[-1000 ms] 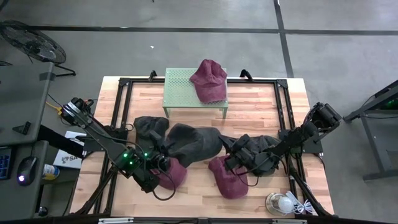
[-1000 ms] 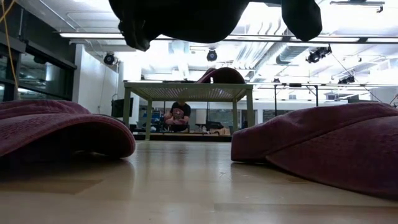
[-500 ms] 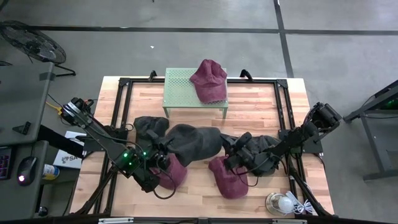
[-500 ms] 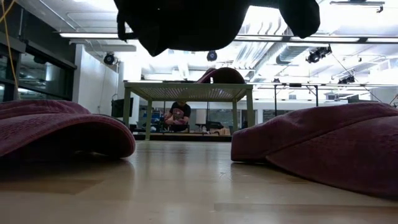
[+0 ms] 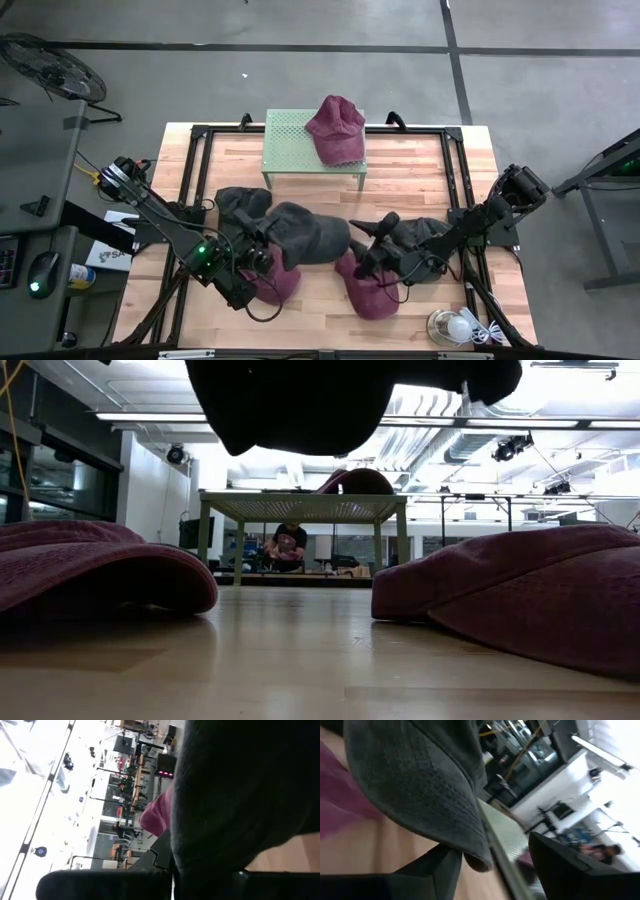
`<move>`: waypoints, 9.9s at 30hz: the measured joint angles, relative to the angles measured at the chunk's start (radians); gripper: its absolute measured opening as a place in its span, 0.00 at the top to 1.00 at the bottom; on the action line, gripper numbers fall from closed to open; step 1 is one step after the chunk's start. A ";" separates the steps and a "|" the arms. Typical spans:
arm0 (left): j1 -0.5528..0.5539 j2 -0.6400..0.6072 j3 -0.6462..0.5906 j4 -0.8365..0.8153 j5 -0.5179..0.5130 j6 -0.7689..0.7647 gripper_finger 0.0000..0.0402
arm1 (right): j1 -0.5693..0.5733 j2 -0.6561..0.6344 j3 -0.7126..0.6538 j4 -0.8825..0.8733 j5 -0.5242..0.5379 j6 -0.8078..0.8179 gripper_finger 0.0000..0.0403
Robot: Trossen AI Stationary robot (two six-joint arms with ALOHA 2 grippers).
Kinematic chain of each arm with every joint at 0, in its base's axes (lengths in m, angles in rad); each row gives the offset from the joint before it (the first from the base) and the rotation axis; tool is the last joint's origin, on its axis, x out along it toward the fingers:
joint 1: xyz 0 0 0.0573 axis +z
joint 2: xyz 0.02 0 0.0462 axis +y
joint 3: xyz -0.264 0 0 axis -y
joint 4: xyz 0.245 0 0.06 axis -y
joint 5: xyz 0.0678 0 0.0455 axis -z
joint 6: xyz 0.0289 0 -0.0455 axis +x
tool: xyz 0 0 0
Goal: Pick & Place hat
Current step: Put the top left black cap on the left side of the shelf
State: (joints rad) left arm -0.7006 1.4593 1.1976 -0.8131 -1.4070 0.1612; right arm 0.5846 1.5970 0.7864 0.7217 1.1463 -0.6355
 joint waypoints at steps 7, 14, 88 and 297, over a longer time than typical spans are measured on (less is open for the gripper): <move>0.000 0.000 0.000 -0.008 -0.063 0.070 0.96 | 0.000 0.000 0.000 -0.033 -0.134 0.164 0.44; 0.000 0.000 0.000 -0.007 -0.153 0.216 0.96 | 0.000 0.000 0.000 -0.121 -0.281 0.384 0.44; 0.477 -0.001 0.000 0.929 1.815 0.668 0.96 | -0.468 -0.312 0.000 -0.413 -1.593 0.334 0.44; 0.530 0.075 0.000 0.649 1.458 -0.459 0.53 | -0.176 -0.285 0.087 -0.740 -1.138 0.009 1.00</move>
State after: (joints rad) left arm -0.1703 1.5341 1.1976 -0.1645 0.0514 -0.2976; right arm 0.4084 1.3125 0.8733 -0.0180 0.0082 -0.6268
